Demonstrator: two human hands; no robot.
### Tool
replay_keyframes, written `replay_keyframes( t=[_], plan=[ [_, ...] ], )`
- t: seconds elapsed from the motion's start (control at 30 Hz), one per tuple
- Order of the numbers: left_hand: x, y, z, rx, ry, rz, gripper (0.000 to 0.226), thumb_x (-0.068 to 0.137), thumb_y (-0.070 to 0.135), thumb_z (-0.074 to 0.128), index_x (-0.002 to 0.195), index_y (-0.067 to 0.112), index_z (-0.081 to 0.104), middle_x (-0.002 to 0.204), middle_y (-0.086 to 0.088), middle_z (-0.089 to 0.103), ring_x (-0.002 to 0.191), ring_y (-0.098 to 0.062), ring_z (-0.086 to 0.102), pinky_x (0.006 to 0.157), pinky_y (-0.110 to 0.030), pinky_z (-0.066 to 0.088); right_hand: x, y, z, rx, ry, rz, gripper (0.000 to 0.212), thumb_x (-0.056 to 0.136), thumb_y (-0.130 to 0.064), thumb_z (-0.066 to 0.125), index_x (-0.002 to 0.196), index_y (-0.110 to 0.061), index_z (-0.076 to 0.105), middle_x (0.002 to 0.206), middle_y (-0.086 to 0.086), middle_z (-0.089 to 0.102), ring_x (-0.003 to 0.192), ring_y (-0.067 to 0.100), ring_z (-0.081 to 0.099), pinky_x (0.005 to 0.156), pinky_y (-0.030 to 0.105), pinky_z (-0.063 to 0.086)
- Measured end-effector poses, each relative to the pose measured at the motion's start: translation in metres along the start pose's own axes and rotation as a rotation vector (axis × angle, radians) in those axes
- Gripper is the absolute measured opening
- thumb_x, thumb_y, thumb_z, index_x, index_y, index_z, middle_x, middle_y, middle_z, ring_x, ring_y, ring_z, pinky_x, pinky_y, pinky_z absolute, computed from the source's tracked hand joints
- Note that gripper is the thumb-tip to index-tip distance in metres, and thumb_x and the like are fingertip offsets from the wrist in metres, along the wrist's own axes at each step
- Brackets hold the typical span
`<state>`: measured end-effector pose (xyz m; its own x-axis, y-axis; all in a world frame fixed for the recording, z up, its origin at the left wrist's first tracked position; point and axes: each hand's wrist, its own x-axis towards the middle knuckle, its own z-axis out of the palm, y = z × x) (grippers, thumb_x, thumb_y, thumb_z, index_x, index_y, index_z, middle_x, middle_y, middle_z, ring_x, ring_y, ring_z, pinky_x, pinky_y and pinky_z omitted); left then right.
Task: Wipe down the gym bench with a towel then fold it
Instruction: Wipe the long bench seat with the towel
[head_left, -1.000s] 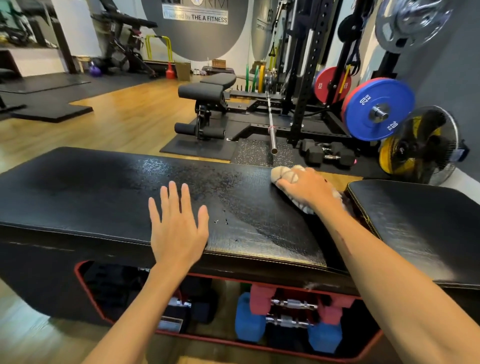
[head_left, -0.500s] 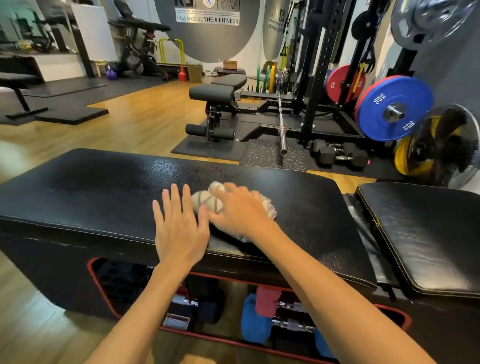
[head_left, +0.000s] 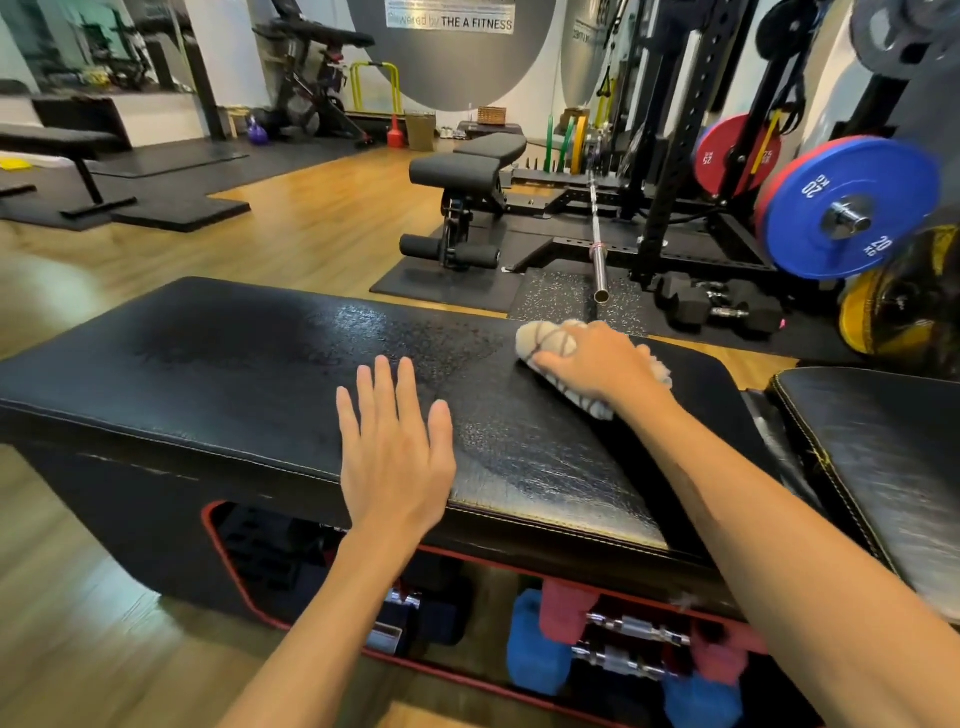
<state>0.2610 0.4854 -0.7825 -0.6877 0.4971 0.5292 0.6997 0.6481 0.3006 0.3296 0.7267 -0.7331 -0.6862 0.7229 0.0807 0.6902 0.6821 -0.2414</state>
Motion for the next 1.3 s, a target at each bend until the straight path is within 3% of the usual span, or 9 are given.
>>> replay_keyframes(
  t=[0.17,0.27,0.43,0.63,0.8,0.9,0.97,1.1,1.3],
  plan=[
    [-0.001,0.0,-0.002,-0.062,0.019,0.004,0.071,0.097,0.049,0.005,0.153,0.01,0.023,0.16,-0.011,0.02,0.149,-0.025,0.009,0.122,-0.044,0.003,0.04,-0.041,0.015,-0.059,-0.007,-0.005,0.078,0.077,-0.082,0.04,0.13,-0.027,0.055,0.134,0.007,0.053,0.122,0.038,0.052,0.1,0.051,0.037],
    [-0.001,0.0,-0.002,-0.081,0.037,0.003,0.073,0.097,0.051,0.003,0.153,0.008,0.02,0.16,-0.012,0.017,0.15,-0.026,0.006,0.121,-0.045,0.003,0.036,-0.081,0.025,-0.037,-0.013,-0.086,0.078,0.075,-0.083,0.041,0.124,-0.024,0.057,0.127,0.008,0.058,0.119,0.036,0.054,0.099,0.049,0.036],
    [-0.002,0.0,-0.004,-0.079,0.053,-0.006,0.075,0.098,0.051,-0.003,0.153,0.005,0.015,0.161,-0.015,0.014,0.15,-0.027,0.005,0.121,-0.046,0.007,-0.015,-0.125,0.03,-0.006,-0.038,-0.28,0.066,0.08,-0.077,0.041,0.122,-0.029,0.057,0.123,0.007,0.059,0.115,0.035,0.055,0.092,0.048,0.036],
    [-0.002,-0.002,-0.003,-0.117,0.075,-0.001,0.074,0.099,0.05,-0.005,0.153,0.005,0.016,0.16,-0.015,0.013,0.149,-0.028,0.006,0.121,-0.047,0.007,-0.093,-0.1,0.017,-0.001,-0.059,-0.443,0.049,0.095,-0.058,0.038,0.134,-0.032,0.054,0.133,0.003,0.056,0.117,0.032,0.055,0.093,0.046,0.037],
    [-0.003,-0.003,-0.002,-0.134,0.091,-0.007,0.076,0.098,0.052,-0.003,0.152,0.003,0.018,0.16,-0.015,0.014,0.149,-0.027,0.006,0.121,-0.047,0.005,-0.129,-0.026,-0.011,-0.003,-0.043,-0.308,0.085,0.068,-0.088,0.029,0.14,-0.046,0.044,0.142,-0.01,0.052,0.123,0.024,0.053,0.097,0.042,0.04],
    [-0.003,-0.003,-0.002,-0.137,0.082,-0.019,0.076,0.097,0.053,-0.002,0.153,0.005,0.017,0.161,-0.014,0.013,0.15,-0.026,0.004,0.121,-0.045,0.002,-0.121,0.035,-0.02,0.005,0.016,-0.12,0.076,0.075,-0.082,0.049,0.142,-0.046,0.044,0.146,-0.01,0.048,0.125,0.025,0.052,0.099,0.042,0.042],
    [-0.003,-0.002,-0.002,-0.113,0.082,-0.018,0.076,0.097,0.053,-0.002,0.153,0.005,0.018,0.16,-0.014,0.014,0.15,-0.026,0.005,0.121,-0.045,0.002,-0.106,0.068,-0.02,0.039,0.052,-0.024,0.07,0.077,-0.077,0.055,0.136,-0.04,0.052,0.138,-0.004,0.055,0.117,0.028,0.057,0.095,0.044,0.047],
    [-0.003,-0.002,-0.001,-0.092,0.069,-0.018,0.076,0.097,0.053,0.0,0.152,0.005,0.022,0.159,-0.015,0.018,0.149,-0.028,0.009,0.121,-0.045,0.002,-0.067,0.086,-0.014,0.059,0.108,0.054,0.077,0.066,-0.089,0.037,0.117,-0.036,0.061,0.109,0.0,0.063,0.095,0.025,0.061,0.079,0.041,0.052],
    [-0.001,-0.001,-0.002,-0.08,0.041,-0.028,0.074,0.097,0.052,0.005,0.151,0.005,0.024,0.159,-0.015,0.021,0.149,-0.029,0.01,0.121,-0.046,0.002,-0.057,0.086,-0.005,0.038,0.179,0.086,0.073,0.067,-0.091,0.037,0.118,-0.042,0.053,0.118,-0.001,0.062,0.105,0.034,0.06,0.089,0.05,0.05]
  ],
)
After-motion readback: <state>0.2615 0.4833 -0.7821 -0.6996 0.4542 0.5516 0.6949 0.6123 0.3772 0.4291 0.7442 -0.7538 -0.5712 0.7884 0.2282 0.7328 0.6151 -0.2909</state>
